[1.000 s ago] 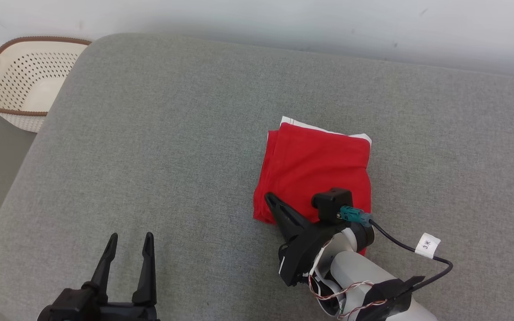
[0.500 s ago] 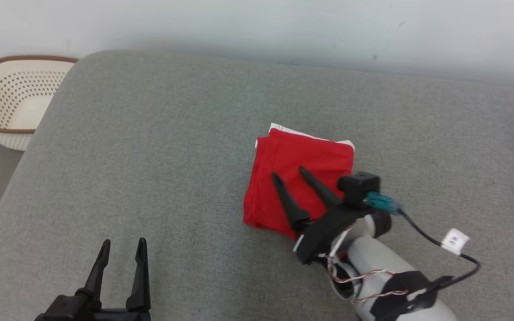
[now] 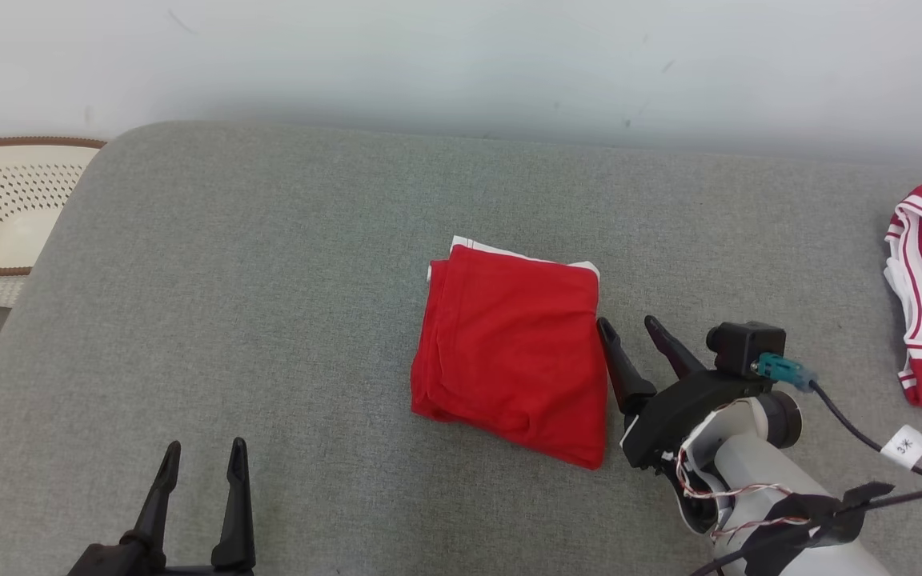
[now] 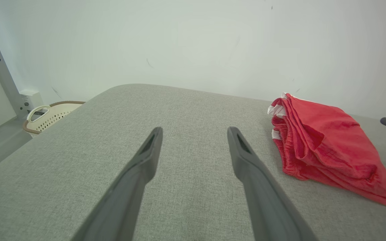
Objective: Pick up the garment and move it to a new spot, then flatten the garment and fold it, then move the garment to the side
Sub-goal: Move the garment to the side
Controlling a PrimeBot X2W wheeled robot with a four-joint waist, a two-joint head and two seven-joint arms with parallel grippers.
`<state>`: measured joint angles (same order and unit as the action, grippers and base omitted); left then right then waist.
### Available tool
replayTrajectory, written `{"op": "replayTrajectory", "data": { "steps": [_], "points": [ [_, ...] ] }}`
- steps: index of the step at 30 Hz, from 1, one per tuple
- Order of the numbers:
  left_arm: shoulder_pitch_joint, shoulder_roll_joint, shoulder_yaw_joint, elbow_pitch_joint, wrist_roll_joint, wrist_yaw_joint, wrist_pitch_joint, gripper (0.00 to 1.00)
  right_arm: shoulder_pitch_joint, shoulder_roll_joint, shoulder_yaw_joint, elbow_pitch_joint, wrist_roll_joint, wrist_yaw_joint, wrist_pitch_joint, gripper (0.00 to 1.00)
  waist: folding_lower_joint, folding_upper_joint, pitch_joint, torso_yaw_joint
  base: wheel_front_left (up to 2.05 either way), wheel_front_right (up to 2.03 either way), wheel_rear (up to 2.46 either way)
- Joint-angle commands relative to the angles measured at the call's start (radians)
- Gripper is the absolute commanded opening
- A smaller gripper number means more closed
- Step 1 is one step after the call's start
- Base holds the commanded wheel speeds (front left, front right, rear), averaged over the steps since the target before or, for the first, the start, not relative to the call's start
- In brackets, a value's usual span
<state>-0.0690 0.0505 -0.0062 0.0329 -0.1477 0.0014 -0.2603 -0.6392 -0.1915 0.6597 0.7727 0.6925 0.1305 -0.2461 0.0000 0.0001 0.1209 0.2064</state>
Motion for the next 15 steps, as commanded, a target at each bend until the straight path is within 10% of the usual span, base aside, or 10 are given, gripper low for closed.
{"op": "replayTrajectory", "data": {
  "steps": [1, 15],
  "points": [
    [0.008, 0.0, 0.005, -0.003, 0.004, -0.003, -0.004, 1.0, -0.015, -0.004, 0.006, 0.007, 0.021, 0.0, 0.001, 1.0, 0.0, -0.0001, 0.0, -0.001, 0.0, 0.0, 0.0],
    [0.0, 0.0, -0.015, -0.003, -0.01, 0.001, -0.004, 1.0, -0.056, 0.008, 0.104, 0.125, 0.167, 0.0, 0.097, 1.0, 0.0, -0.0001, 0.02, 0.03, 0.0, 0.0, 0.0]
  ]
}}
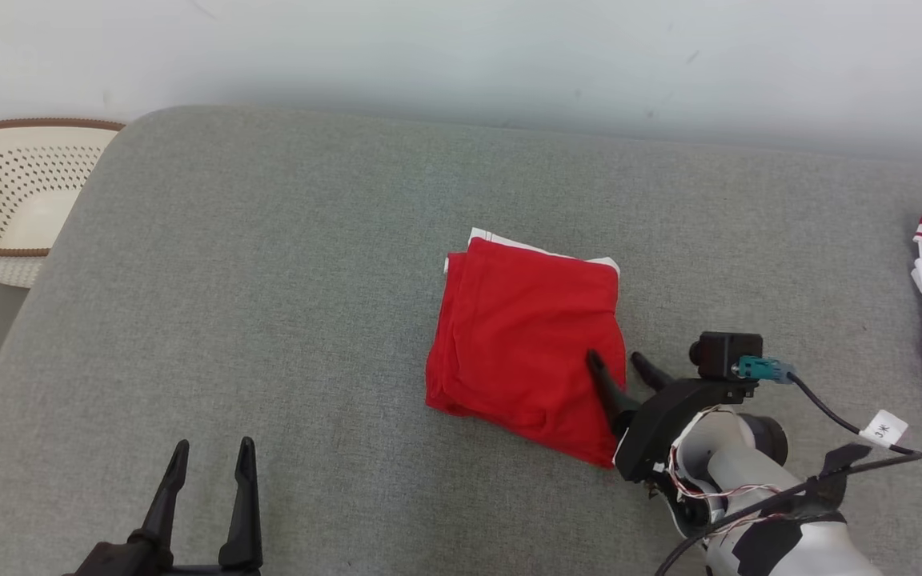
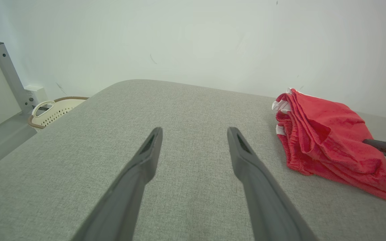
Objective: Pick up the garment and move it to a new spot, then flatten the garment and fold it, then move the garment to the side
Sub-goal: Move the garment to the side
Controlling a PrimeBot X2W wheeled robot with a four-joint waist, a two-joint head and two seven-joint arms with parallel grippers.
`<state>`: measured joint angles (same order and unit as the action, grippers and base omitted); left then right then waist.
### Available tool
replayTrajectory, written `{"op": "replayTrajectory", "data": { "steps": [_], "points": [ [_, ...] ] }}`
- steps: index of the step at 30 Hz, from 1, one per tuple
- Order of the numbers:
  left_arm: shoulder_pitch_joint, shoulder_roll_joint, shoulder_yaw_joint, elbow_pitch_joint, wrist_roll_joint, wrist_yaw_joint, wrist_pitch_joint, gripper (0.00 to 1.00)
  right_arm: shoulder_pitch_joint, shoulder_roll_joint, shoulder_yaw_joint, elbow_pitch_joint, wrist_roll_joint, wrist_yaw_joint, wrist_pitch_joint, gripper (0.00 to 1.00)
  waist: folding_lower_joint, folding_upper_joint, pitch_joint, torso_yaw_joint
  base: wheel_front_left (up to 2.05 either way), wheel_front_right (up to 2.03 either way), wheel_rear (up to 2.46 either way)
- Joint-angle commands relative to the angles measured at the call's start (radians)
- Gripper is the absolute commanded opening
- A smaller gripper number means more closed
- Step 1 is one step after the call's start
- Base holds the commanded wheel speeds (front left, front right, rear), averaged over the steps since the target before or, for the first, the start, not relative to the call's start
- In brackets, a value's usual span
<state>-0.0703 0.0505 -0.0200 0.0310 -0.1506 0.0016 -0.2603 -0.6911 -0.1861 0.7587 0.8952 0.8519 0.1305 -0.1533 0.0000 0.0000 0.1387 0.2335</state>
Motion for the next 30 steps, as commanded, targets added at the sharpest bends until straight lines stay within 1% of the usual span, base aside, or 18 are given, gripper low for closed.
{"op": "replayTrajectory", "data": {
  "steps": [1, 6, 7, 8, 9, 14, 19, 20, 22, 30],
  "points": [
    [0.001, 0.0, -0.002, -0.001, -0.009, 0.002, -0.004, 1.0, -0.004, 0.005, 0.014, 0.006, 0.019, 0.0, 0.015, 1.0, 0.0, 0.0, 0.004, 0.005, 0.0, 0.0, 0.0],
    [-0.008, 0.0, -0.005, 0.002, -0.012, 0.004, -0.004, 1.0, -0.014, 0.013, 0.041, 0.013, 0.09, 0.0, 0.058, 1.0, 0.0, 0.0, 0.013, 0.008, 0.0, 0.0, 0.0],
    [-0.009, 0.0, -0.006, 0.003, -0.012, 0.004, -0.004, 1.0, -0.014, 0.017, 0.047, 0.015, 0.107, 0.0, 0.071, 0.87, 0.0, 0.0, 0.015, 0.009, 0.0, 0.0, 0.0],
    [-0.011, 0.0, -0.007, 0.003, -0.013, 0.004, -0.004, 1.0, -0.018, 0.018, 0.055, 0.017, 0.117, 0.0, 0.081, 0.39, 0.0, 0.0, 0.016, 0.009, 0.0, 0.0, 0.0],
    [-0.012, 0.0, -0.008, 0.004, -0.013, 0.004, -0.004, 1.0, -0.024, 0.016, 0.062, 0.018, 0.124, 0.0, 0.083, 0.0, 0.0, 0.0, 0.017, 0.01, 0.0, 0.0, 0.0],
    [-0.016, 0.0, -0.011, 0.01, -0.016, 0.006, -0.004, 1.0, -0.045, 0.007, 0.1, 0.013, 0.157, 0.0, 0.069, 0.0, 0.0, 0.0, 0.02, 0.012, 0.0, 0.0, 0.0],
    [0.005, 0.0, 0.008, 0.005, -0.015, 0.008, -0.004, 1.0, -0.06, -0.024, 0.162, -0.004, 0.149, 0.0, 0.035, 0.0, 0.0, 0.0, 0.014, -0.015, 0.0, 0.0, 0.0],
    [0.005, 0.0, 0.008, 0.005, -0.015, 0.008, -0.004, 1.0, -0.06, -0.024, 0.162, -0.004, 0.149, 0.0, 0.035, 0.0, 0.0, 0.0, 0.014, -0.015, 0.0, 0.0, 0.0],
    [0.007, 0.0, 0.022, 0.0, -0.011, 0.003, -0.004, 1.0, -0.08, -0.047, 0.206, -0.022, 0.141, 0.0, 0.026, 0.0, 0.0, 0.0, 0.012, -0.047, 0.0, 0.0, 0.0],
    [0.002, 0.0, 0.036, -0.017, 0.013, -0.006, -0.004, 1.0, -0.152, -0.121, 0.308, -0.058, 0.128, 0.0, 0.027, 0.0, 0.0, 0.0, 0.022, -0.142, 0.0, 0.0, 0.0]
  ]
}}
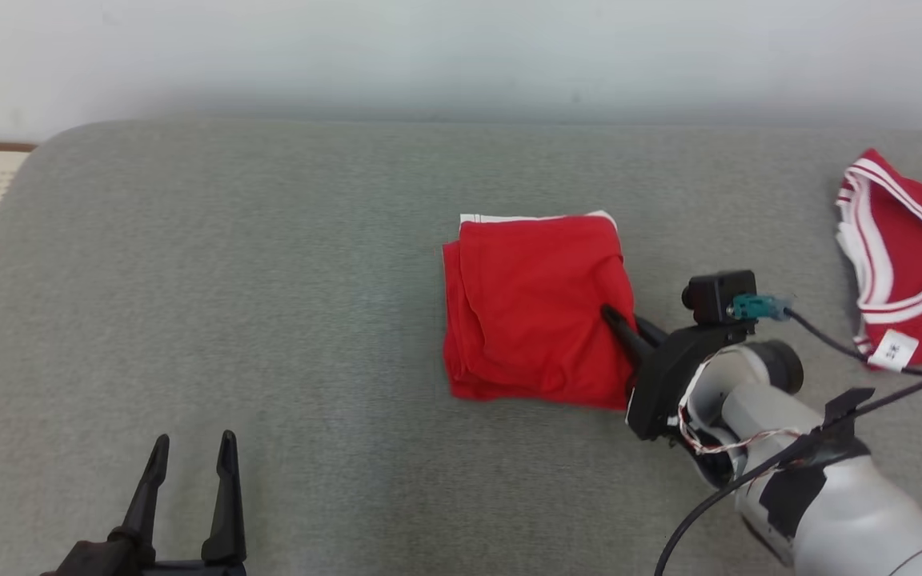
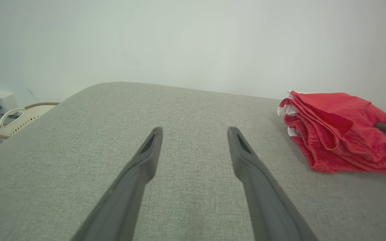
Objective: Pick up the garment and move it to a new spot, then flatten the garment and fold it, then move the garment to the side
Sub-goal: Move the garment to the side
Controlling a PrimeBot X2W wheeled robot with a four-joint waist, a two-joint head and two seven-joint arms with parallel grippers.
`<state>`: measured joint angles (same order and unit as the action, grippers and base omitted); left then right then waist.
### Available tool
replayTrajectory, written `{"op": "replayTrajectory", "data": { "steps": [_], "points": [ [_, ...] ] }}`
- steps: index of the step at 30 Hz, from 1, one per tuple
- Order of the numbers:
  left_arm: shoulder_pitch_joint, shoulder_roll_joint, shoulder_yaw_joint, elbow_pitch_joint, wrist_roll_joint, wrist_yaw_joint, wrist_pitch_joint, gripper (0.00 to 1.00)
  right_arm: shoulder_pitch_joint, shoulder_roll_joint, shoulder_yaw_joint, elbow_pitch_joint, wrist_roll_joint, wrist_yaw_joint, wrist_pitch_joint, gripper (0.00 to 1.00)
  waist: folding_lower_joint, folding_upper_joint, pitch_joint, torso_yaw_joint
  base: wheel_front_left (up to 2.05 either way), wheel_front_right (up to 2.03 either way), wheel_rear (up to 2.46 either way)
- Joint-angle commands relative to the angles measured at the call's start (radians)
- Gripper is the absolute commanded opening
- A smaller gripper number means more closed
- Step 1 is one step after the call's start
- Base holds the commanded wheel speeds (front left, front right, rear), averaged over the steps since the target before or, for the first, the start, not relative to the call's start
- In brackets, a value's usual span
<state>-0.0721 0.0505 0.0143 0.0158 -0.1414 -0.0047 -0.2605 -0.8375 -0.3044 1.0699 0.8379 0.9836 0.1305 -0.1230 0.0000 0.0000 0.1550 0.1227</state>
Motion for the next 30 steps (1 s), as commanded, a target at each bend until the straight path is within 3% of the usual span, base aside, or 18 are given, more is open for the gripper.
{"op": "replayTrajectory", "data": {
  "steps": [1, 15, 30],
  "points": [
    [0.004, 0.0, 0.004, -0.004, 0.006, -0.001, -0.004, 1.0, -0.019, -0.013, 0.01, -0.006, -0.007, 0.0, 0.002, 0.0, 0.0, 0.0, 0.01, -0.044, 0.0, 0.0, 0.0],
    [-0.028, 0.02, 0.047, -0.035, 0.049, -0.026, -0.004, 1.0, -0.196, -0.172, 0.166, -0.053, -0.021, 0.0, 0.058, 0.0, 0.0, 0.0, 0.077, -0.164, 0.0, 0.0, 0.0],
    [-0.03, 0.053, 0.077, -0.074, 0.069, -0.036, -0.004, 1.0, -0.338, -0.344, 0.212, -0.156, -0.073, 0.0, 0.133, 0.0, 0.0, 0.0, 0.137, -0.237, 0.0, 0.0, 0.0]
  ]
}}
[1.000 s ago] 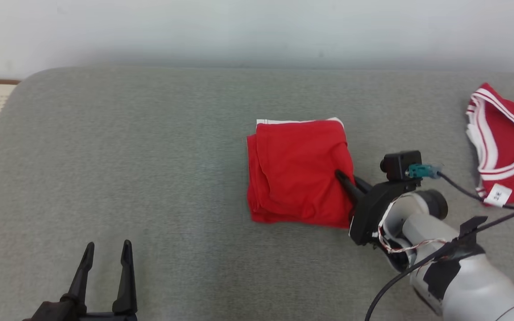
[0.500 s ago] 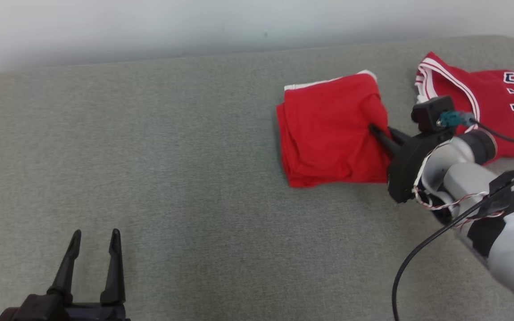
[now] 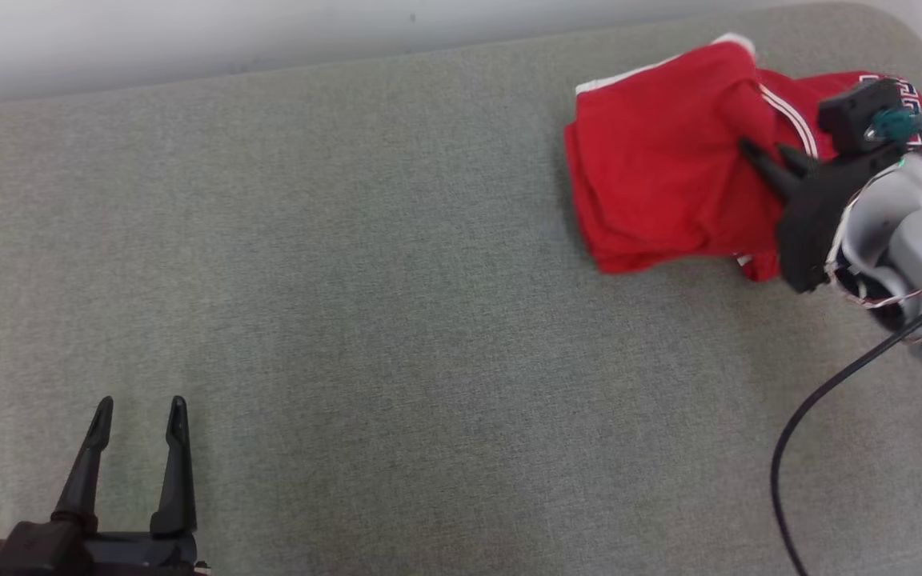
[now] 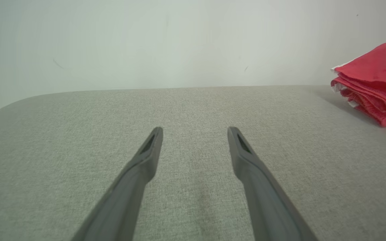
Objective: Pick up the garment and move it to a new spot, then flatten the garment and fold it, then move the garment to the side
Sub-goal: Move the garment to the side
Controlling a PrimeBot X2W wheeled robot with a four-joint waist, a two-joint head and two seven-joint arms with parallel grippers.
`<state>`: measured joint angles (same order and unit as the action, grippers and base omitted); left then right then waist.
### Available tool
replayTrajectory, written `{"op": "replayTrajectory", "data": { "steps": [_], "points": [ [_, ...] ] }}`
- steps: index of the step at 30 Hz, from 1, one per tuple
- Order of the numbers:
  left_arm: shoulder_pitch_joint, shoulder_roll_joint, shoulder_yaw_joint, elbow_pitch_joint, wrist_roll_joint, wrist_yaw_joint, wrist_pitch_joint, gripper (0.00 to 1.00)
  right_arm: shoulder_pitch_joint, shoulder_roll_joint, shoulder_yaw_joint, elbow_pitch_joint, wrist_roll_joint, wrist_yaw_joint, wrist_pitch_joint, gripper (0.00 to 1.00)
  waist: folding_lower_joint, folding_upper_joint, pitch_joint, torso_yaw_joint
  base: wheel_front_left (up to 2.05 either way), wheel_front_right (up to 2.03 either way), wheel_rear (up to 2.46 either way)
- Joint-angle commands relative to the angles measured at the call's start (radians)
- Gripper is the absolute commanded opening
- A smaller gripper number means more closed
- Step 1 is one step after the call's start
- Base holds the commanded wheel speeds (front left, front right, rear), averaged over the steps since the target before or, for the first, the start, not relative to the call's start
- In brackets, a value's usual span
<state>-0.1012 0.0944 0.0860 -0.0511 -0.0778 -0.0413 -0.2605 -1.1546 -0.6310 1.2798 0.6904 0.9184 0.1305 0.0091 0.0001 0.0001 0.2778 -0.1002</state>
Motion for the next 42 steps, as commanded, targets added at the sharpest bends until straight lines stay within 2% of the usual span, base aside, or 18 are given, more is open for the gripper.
{"op": "replayTrajectory", "data": {
  "steps": [1, 14, 21, 27, 34, 42],
  "points": [
    [-0.001, 0.011, 0.008, -0.01, 0.006, 0.0, -0.004, 1.0, -0.028, -0.029, 0.002, -0.012, -0.008, 0.0, 0.006, 0.0, -0.0001, -0.0001, 0.018, -0.017, 0.0, 0.0, 0.0],
    [-0.014, 0.05, 0.032, -0.043, 0.009, -0.008, -0.004, 1.0, -0.106, -0.136, 0.004, -0.049, -0.028, 0.0, 0.051, 0.0, -0.0001, -0.0001, 0.075, -0.046, 0.0, 0.0, 0.0],
    [-0.023, 0.072, 0.037, -0.063, 0.009, -0.007, -0.004, 1.0, -0.14, -0.188, 0.003, -0.022, -0.054, 0.0, 0.068, 0.0, -0.0001, -0.0001, 0.106, -0.045, 0.0, 0.0, 0.0],
    [-0.022, 0.087, 0.043, -0.075, 0.009, -0.004, -0.003, 1.0, -0.178, -0.215, 0.003, 0.014, -0.115, 0.0, 0.064, 0.0, -0.0001, -0.0001, 0.134, -0.037, 0.0, 0.0, 0.0],
    [-0.024, 0.098, 0.04, -0.088, 0.006, -0.003, -0.003, 1.0, -0.204, -0.228, 0.004, 0.044, -0.24, 0.0, 0.073, 0.0, -0.0001, -0.0001, 0.159, -0.021, 0.0, 0.0, 0.0],
    [-0.019, 0.108, 0.043, -0.096, 0.001, 0.007, -0.002, 1.0, -0.229, -0.246, 0.003, 0.069, -0.283, 0.0, 0.078, 0.0, -0.0001, -0.0001, 0.168, -0.013, 0.0, 0.0, 0.0]
  ]
}}
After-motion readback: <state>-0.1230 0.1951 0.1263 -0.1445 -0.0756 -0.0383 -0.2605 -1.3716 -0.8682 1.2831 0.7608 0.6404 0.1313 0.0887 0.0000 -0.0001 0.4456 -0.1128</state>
